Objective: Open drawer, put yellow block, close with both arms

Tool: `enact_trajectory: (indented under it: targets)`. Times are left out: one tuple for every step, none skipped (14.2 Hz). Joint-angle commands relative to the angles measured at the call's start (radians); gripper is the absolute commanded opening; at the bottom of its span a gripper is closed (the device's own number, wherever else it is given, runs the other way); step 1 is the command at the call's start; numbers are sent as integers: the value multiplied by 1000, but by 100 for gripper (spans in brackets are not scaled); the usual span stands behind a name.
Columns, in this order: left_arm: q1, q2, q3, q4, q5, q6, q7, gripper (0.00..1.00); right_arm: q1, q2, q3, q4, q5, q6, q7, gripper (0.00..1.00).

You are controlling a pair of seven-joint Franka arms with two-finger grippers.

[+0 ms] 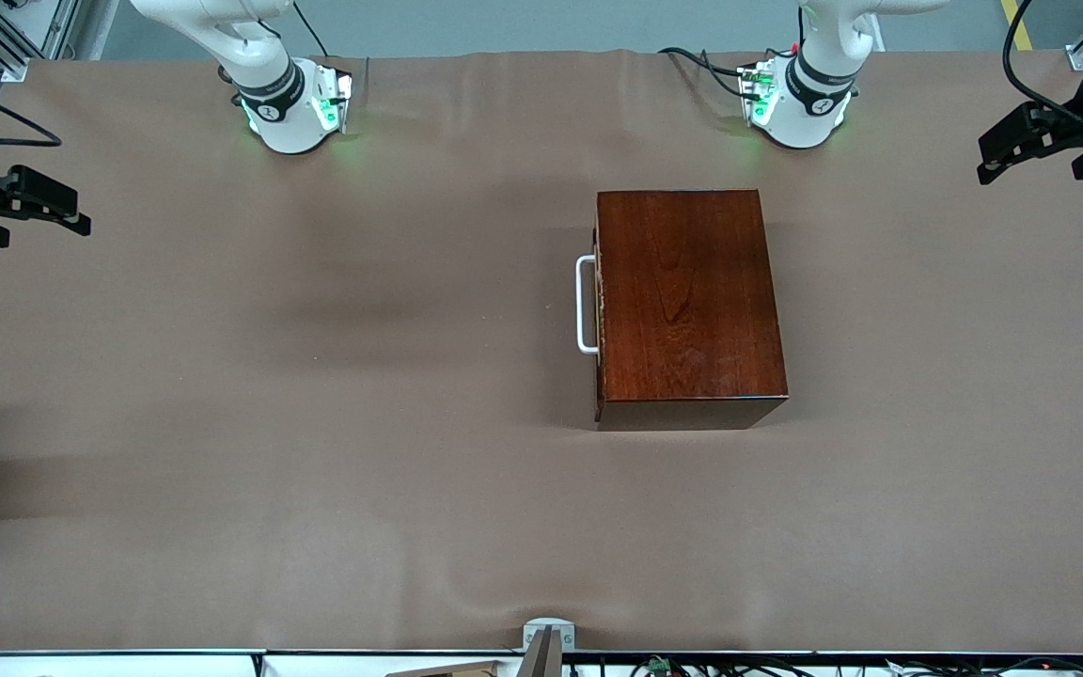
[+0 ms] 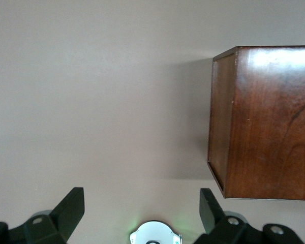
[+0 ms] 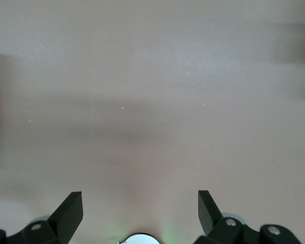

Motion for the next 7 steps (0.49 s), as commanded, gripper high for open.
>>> enact_trajectory:
  targets:
    - [17,-12,-6,17,-33,-23,22,100,1,-26,5,-23,-20,0,-7,100]
    - [20,-12,-6,17,-33,-23,22,100,1,-26,5,-23,-20,0,-7,100]
    - [22,-12,-6,17,-33,-23,21,100,1,-26,5,-23,-20,0,-7,100]
    - [22,-12,-6,17,-35,-23,21,100,1,-26,5,-23,-20,0,-7,100]
    - [20,-12,-6,17,-35,-24,19,100,2,-26,5,-23,-20,0,-7,100]
    - [20,-12,-6,18,-35,-32,21,100,1,-26,5,-23,-20,0,-7,100]
    - [22,-12,-6,18,-35,-47,22,100,1,-26,5,-24,-20,0,-7,100]
